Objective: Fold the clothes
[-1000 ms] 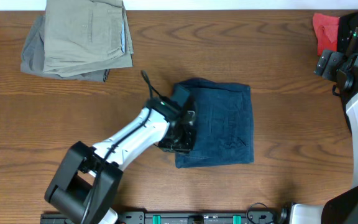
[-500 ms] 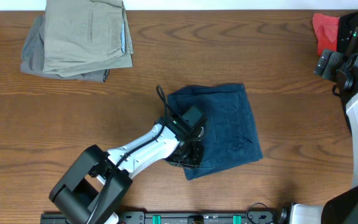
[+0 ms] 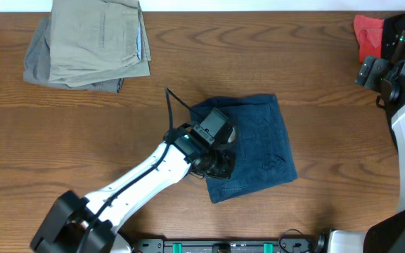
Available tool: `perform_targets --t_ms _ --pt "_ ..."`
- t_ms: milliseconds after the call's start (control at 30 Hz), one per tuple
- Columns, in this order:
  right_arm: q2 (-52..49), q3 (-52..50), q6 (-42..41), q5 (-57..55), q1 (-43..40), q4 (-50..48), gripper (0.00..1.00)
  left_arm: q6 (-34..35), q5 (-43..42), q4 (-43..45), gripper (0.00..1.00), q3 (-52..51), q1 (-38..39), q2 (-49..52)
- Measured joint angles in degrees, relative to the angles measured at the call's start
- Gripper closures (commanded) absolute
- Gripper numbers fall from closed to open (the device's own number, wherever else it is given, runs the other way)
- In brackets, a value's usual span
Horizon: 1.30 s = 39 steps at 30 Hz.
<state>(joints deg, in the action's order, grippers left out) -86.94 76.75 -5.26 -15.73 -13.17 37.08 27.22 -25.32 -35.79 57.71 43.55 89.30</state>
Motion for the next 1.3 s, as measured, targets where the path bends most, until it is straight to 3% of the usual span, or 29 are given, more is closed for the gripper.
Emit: perform_targets --t_ms 400,533,800,1067,1300 --pt "0.0 0.0 0.0 0.0 0.0 0.0 0.01 1.3 -8.4 12.8 0.94 -2.9 -0.1 15.9" --pt "0.0 0.0 0.0 0.0 0.0 0.0 0.01 1.3 -11.0 15.2 0.94 -2.7 -0.3 17.1" --pt "0.0 0.0 0.0 0.0 0.0 0.0 0.01 -0.2 -11.0 16.2 0.94 -2.1 -0.3 15.7" --pt "0.0 0.0 0.0 0.0 0.0 0.0 0.01 -2.4 -4.5 17.4 0.94 -1.0 -3.1 3.9" --pt "0.0 0.0 0.0 0.0 0.0 0.0 0.01 -3.1 0.1 25.4 0.93 -0.6 -8.7 5.2"
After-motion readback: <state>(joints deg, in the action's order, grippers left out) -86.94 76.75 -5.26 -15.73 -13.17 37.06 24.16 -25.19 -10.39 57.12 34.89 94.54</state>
